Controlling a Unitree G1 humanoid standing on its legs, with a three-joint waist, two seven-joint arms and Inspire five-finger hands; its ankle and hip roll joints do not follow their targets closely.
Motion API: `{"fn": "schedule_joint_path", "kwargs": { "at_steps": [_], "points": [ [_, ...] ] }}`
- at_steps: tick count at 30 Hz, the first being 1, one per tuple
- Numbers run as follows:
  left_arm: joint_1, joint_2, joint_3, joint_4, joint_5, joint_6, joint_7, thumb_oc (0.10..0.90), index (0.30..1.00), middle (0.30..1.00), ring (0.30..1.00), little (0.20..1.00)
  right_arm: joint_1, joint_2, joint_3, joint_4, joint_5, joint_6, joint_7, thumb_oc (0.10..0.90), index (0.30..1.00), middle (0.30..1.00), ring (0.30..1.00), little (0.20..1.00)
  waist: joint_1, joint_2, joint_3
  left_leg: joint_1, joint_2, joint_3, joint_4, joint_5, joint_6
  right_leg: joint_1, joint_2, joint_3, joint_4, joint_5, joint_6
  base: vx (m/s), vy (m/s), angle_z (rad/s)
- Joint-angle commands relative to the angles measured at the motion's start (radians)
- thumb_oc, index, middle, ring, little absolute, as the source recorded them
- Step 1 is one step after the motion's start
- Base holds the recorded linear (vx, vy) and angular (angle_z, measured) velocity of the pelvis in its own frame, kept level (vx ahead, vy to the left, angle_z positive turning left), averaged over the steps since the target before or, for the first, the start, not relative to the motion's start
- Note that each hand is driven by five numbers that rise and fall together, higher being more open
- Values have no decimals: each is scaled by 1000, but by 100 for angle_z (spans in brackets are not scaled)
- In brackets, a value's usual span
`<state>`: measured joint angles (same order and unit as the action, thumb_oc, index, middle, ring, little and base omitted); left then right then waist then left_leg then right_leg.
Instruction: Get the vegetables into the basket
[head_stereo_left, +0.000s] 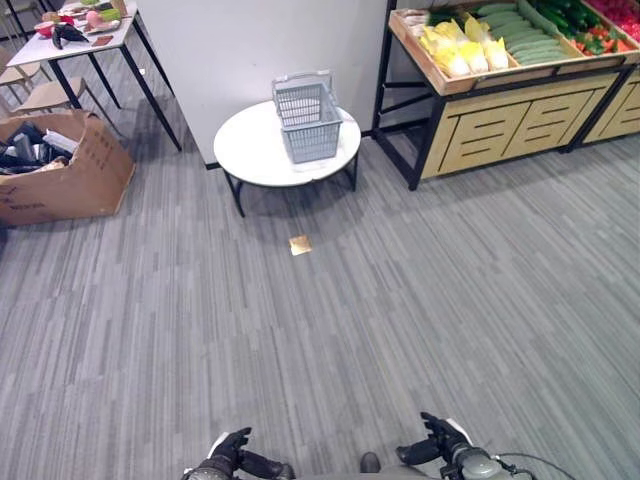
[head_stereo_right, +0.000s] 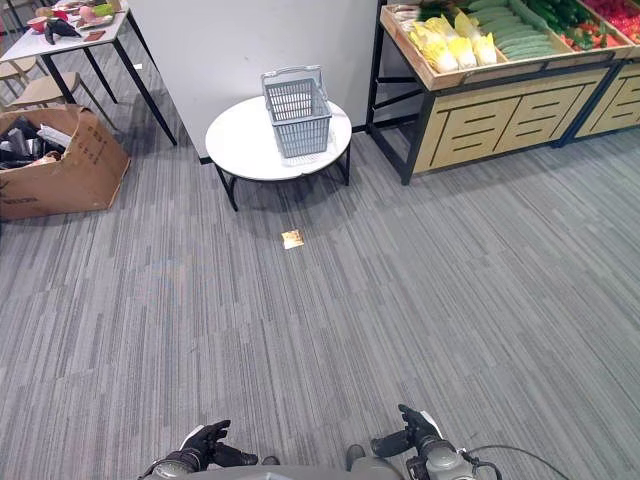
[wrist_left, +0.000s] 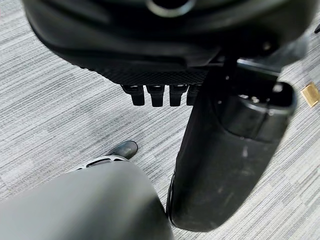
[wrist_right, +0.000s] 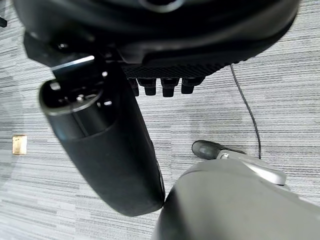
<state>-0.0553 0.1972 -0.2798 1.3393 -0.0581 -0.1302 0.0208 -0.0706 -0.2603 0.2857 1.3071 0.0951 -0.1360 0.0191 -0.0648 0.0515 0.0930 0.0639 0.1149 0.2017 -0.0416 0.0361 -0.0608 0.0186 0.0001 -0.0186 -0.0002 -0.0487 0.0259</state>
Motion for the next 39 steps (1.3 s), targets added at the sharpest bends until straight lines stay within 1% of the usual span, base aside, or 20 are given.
{"fn": "schedule_joint_path", "kwargs": {
  "at_steps": [1, 5, 7, 8, 9, 11, 12, 13, 16, 19, 21, 22, 23, 27, 30, 31, 34, 35, 37, 39],
  "points": [
    [-38, 47, 6, 48, 4, 1, 12, 900, 1000, 1000, 1000, 1000, -6, -38, 59, 38, 10, 0, -5, 900, 1000, 1000, 1000, 1000, -1, -33, 19, 32, 60, -59, -28, 58, -83, 8, -64, -9, -47, 99, 73, 11, -139, 9],
    [-43, 45, -5, 42, 7, 1, 10, 900, 1000, 1000, 1000, 1000, -9, -51, 58, 37, 11, -2, -5, 900, 1000, 1000, 1000, 1000, -5, -21, 31, 14, 77, -80, 5, 83, -92, -11, -43, -13, -12, 78, 50, 25, -130, -1],
    [-52, 47, -7, 34, 4, 2, 11, 900, 1000, 1000, 1000, 1000, -16, -61, 53, 35, 18, -3, -7, 900, 1000, 1000, 1000, 1000, -6, -24, 44, -37, 85, -100, 127, 91, -96, -18, -33, -8, 5, 64, 31, 21, -139, 4],
    [-52, 47, -7, 34, 4, 2, 11, 900, 1000, 1000, 1000, 1000, -16, -61, 53, 35, 18, -3, -7, 900, 1000, 1000, 1000, 1000, -6, -24, 43, -39, 85, -101, 131, 89, -96, -19, -32, -9, 6, 64, 30, 23, -78, 17],
    [-56, 46, -9, 31, -1, 1, 13, 900, 1000, 1000, 1000, 1000, -17, -69, 55, 36, 15, -5, -10, 900, 1000, 1000, 1000, 1000, 3, -28, 59, -75, 57, -138, 183, 98, -90, -12, -32, -3, 8, 60, 26, 16, -51, 5],
    [-60, 46, -13, 30, -2, 0, 14, 900, 1000, 1000, 1000, 1000, -19, -73, 54, 37, 11, -5, -14, 900, 1000, 1000, 1000, 1000, 5, -31, 68, -110, 42, -152, 185, 99, -83, -8, -37, -6, 6, 58, 28, 33, -17, 1],
    [-65, 44, -22, 28, -4, -1, 15, 900, 1000, 1000, 1000, 1000, -23, -84, 52, 37, 2, -5, -20, 900, 1000, 1000, 1000, 1000, 8, -38, 71, -175, 30, -152, 147, 83, -64, 1, -54, -10, 8, 51, 34, 92, 55, 4],
    [-64, 42, -25, 29, -4, 0, 16, 900, 1000, 1000, 1000, 1000, -23, -87, 49, 38, 0, -3, -22, 900, 1000, 1000, 1000, 1000, 9, -38, 71, -200, 29, -146, 128, 84, -61, 5, -60, -11, 8, 44, 39, 151, 99, 16],
    [-57, 36, -31, 33, 3, -1, 21, 900, 1000, 1000, 1000, 1000, -21, -94, 41, 40, -1, -1, -28, 900, 1000, 1000, 1000, 1000, 17, -22, 71, -255, 48, -115, 56, 139, -66, 23, -61, -6, 24, 9, 43, 150, 109, 10],
    [-47, 35, -27, 34, 6, -6, 20, 900, 1000, 1000, 1000, 1000, -15, -97, 33, 43, -11, -2, -29, 900, 1000, 1000, 1000, 1000, 30, -17, 72, -267, 48, -122, 12, 174, -74, 64, -63, 24, 33, -18, 51, 255, 173, -17],
    [-42, 35, -24, 37, 6, -6, 18, 900, 1000, 1000, 1000, 1000, -12, -95, 32, 46, -15, -2, -26, 900, 1000, 1000, 1000, 1000, 32, -18, 66, -252, 47, -116, 6, 166, -70, 75, -64, 38, 31, -25, 55, 199, 159, -42],
    [-30, 34, -20, 46, 13, -3, 16, 900, 1000, 1000, 1000, 1000, 0, -89, 28, 56, -23, 2, -23, 900, 1000, 1000, 1000, 1000, 33, -27, 46, -240, 42, -94, 8, 155, -62, 99, -88, 49, 26, -32, 68, 168, 146, -66],
    [-30, 34, -20, 46, 13, -3, 16, 900, 1000, 1000, 1000, 1000, 0, -89, 28, 56, -23, 2, -23, 900, 1000, 1000, 1000, 1000, 33, -27, 47, -239, 42, -93, 7, 155, -61, 100, -88, 50, 25, -32, 69, 292, 300, -62],
    [-37, 49, -25, 52, 36, -3, 16, 900, 1000, 1000, 1000, 1000, -2, -67, 27, 55, -20, 8, -12, 900, 1000, 1000, 1000, 1000, 30, -66, 19, -227, 6, -32, 32, 100, -23, 85, -159, 85, 36, 14, 119, 177, 245, -29],
    [-46, 62, -25, 46, 36, -4, 19, 900, 1000, 1000, 1000, 1000, -13, -55, 30, 45, -15, 9, -10, 900, 1000, 1000, 1000, 1000, 31, -88, 17, -240, -13, -2, 60, 69, -4, 52, -190, 110, 45, 83, 141, 87, 166, -28],
    [-46, 62, -25, 46, 36, -4, 19, 900, 1000, 1000, 1000, 1000, -13, -54, 30, 45, -15, 9, -10, 900, 1000, 1000, 1000, 1000, 32, -88, 17, -240, -13, -1, 60, 68, -4, 51, -191, 111, 45, 83, 142, 59, 128, -20],
    [-57, 80, -26, 42, 44, -5, 23, 900, 1000, 1000, 1000, 1000, -27, -46, 33, 36, -10, 9, -10, 900, 1000, 1000, 1000, 1000, 36, -112, 15, -251, -36, 20, 68, 44, 14, 20, -215, 134, 54, 174, 162, 71, 156, -10],
    [-64, 91, -29, 36, 44, -5, 23, 900, 1000, 1000, 1000, 1000, -31, -45, 38, 30, -12, 8, -11, 900, 1000, 1000, 1000, 1000, 34, -120, 17, -247, -47, 25, 62, 35, 25, -5, -219, 145, 76, 225, 171, 86, 201, -19],
    [-70, 102, -29, 30, 44, -5, 23, 900, 1000, 1000, 1000, 1000, -38, -43, 44, 21, -11, 10, -11, 900, 1000, 1000, 1000, 1000, 31, -121, 25, -237, -55, 31, 51, 27, 36, -35, -218, 151, 126, 263, 175, 70, 224, -23],
    [-77, 113, -37, 29, 54, -3, 15, 900, 1000, 1000, 1000, 1000, -44, -42, 54, 12, -11, 8, -6, 900, 1000, 1000, 1000, 1000, 27, -110, 42, -194, -65, 38, 38, 0, 58, -89, -204, 129, 252, 284, 159, 96, 268, -25]
  ]
}}
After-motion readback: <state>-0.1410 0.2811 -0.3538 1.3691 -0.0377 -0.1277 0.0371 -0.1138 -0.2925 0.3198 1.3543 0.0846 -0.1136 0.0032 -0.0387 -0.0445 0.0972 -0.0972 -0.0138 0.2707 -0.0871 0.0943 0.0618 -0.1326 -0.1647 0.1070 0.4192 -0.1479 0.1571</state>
